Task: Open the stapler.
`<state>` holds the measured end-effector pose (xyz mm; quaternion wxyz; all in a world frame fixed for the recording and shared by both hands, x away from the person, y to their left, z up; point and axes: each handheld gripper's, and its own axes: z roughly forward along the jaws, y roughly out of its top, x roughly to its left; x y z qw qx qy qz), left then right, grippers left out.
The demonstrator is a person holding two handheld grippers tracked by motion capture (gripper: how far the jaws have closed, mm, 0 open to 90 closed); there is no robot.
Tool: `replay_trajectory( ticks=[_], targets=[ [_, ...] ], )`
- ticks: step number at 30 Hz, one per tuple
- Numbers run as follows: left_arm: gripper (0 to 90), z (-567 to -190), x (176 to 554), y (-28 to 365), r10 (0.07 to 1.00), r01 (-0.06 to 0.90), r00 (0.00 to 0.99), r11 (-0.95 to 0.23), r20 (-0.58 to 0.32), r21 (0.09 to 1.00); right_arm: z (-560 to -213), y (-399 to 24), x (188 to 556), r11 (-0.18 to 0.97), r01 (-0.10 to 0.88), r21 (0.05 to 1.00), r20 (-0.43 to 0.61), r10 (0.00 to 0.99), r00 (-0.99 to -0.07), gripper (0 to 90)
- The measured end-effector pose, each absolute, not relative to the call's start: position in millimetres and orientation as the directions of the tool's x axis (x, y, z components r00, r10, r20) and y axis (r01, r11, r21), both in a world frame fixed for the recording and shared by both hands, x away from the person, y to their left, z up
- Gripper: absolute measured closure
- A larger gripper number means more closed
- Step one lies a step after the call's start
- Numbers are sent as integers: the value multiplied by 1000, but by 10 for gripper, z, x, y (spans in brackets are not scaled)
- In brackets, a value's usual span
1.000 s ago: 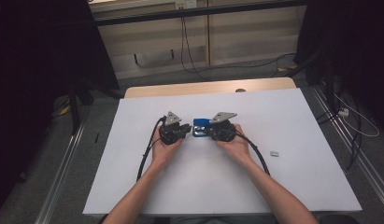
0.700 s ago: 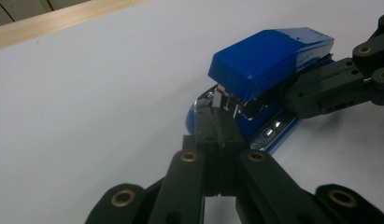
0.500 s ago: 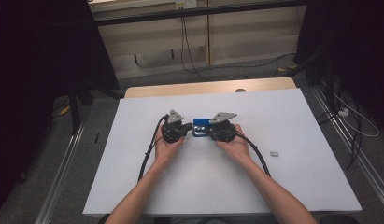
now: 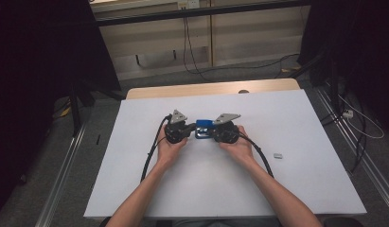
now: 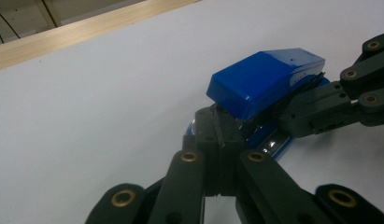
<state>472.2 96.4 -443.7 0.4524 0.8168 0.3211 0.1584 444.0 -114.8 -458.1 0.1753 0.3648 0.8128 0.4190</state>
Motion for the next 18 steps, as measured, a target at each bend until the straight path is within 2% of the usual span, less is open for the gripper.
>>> replay_trajectory(
  ticks=[18],
  targets=[
    [900, -4357, 4704, 952, 674, 388, 735, -333, -70, 859, -4579, -1121, 4414, 401, 428, 810, -18, 746, -665, 900]
  ],
)
